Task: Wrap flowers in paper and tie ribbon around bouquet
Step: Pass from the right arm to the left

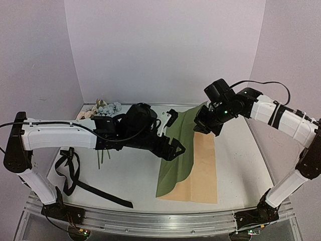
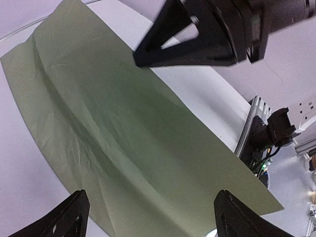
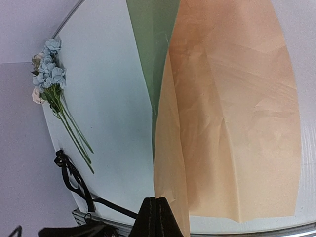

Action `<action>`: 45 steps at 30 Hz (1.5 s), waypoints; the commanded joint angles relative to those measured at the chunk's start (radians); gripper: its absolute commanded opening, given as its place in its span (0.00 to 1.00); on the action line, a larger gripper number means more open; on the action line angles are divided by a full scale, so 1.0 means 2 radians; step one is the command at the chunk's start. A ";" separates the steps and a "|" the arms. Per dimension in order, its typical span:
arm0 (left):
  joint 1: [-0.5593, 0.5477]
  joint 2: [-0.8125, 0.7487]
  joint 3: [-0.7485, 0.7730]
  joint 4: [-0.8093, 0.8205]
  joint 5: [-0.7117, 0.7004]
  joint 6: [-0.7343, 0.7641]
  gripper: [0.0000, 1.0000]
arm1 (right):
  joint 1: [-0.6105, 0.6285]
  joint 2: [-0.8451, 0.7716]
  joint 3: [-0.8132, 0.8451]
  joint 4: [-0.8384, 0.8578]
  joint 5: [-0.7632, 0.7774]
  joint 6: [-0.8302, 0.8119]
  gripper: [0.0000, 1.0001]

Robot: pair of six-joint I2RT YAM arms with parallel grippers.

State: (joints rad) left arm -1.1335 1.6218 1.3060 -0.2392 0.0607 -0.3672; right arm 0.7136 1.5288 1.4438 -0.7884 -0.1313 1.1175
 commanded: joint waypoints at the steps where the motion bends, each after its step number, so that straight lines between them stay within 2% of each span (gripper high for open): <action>1: -0.031 -0.023 -0.011 -0.021 -0.099 0.025 0.91 | 0.027 0.039 0.067 -0.038 0.030 0.038 0.00; 13: -0.044 -0.120 -0.067 -0.015 -0.132 -0.002 0.92 | 0.061 0.094 0.131 -0.057 0.051 0.050 0.00; 22: -0.050 -0.089 -0.024 -0.055 -0.099 0.028 0.92 | 0.076 0.146 0.207 -0.071 0.030 0.050 0.00; 34: -0.050 -0.064 0.008 -0.102 -0.124 0.038 0.92 | 0.088 0.171 0.252 -0.077 0.007 0.039 0.00; 42: -0.049 -0.026 0.042 -0.147 -0.159 0.012 0.74 | 0.092 0.177 0.262 -0.080 -0.007 0.026 0.00; 44: -0.045 -0.023 0.042 -0.148 -0.166 0.003 0.67 | 0.093 0.177 0.261 -0.080 -0.011 0.023 0.00; 45: -0.042 -0.022 0.042 -0.149 -0.170 -0.001 0.59 | 0.092 0.177 0.261 -0.080 -0.012 0.020 0.00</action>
State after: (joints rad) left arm -1.2299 1.5658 1.3401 -0.5021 -0.2163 -0.3343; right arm 0.8932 1.8704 1.9247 -0.9367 -0.1372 1.1910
